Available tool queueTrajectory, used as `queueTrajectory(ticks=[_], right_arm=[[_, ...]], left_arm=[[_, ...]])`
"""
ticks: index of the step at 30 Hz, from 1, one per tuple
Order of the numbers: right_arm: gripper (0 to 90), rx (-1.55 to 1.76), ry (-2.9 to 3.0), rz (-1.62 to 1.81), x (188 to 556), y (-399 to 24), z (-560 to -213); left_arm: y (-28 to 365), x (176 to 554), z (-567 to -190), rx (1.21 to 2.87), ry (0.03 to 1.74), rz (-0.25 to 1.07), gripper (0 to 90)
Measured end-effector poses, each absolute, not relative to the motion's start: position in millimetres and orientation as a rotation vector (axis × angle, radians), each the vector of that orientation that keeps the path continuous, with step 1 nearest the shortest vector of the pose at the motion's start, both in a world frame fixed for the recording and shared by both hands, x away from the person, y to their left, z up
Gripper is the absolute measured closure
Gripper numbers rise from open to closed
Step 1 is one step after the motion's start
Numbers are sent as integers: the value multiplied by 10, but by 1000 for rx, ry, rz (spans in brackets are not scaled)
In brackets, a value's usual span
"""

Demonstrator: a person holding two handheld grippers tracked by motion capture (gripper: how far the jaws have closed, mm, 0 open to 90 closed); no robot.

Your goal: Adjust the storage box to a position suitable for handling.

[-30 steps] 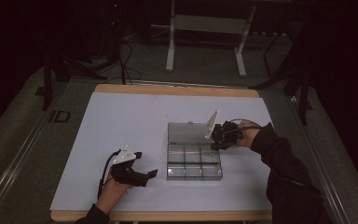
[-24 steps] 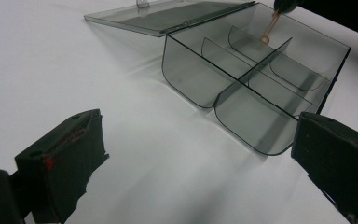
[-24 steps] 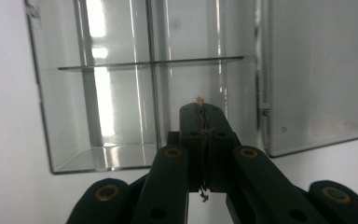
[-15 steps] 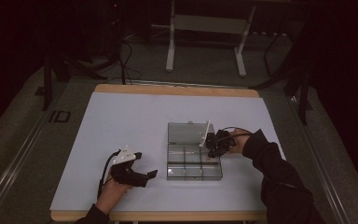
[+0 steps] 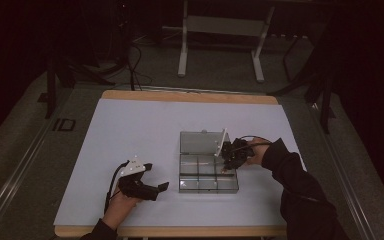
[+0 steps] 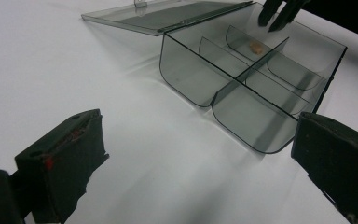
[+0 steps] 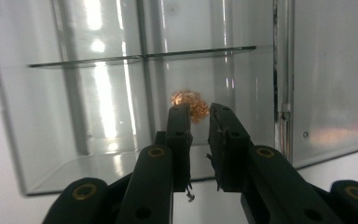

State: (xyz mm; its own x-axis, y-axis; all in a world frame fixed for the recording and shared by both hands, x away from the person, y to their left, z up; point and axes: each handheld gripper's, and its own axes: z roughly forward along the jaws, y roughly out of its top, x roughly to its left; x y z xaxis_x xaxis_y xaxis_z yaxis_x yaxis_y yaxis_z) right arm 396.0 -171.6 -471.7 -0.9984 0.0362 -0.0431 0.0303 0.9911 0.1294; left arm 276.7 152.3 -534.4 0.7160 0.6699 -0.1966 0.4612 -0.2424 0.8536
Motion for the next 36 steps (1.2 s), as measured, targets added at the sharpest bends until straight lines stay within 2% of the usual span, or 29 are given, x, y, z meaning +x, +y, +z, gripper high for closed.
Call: queueTrajectory(ticks=[14, 22, 32, 36], right_arm=[[717, 102, 3074, 400, 3806, -1947, -4459], [710, 159, 3033, 454, 3755, -2083, -4412], [699, 327, 2895, 694, 3669, -2403, -4414], [638, 403, 2847, 756, 3627, -2515, -4479]], left_arm=[[1522, 2768, -5348, 1888, 880, 253, 32], [1520, 2765, -5343, 1890, 876, 256, 32], [1531, 2770, -5342, 1884, 884, 258, 32], [1530, 2772, -5340, 1885, 884, 258, 32]])
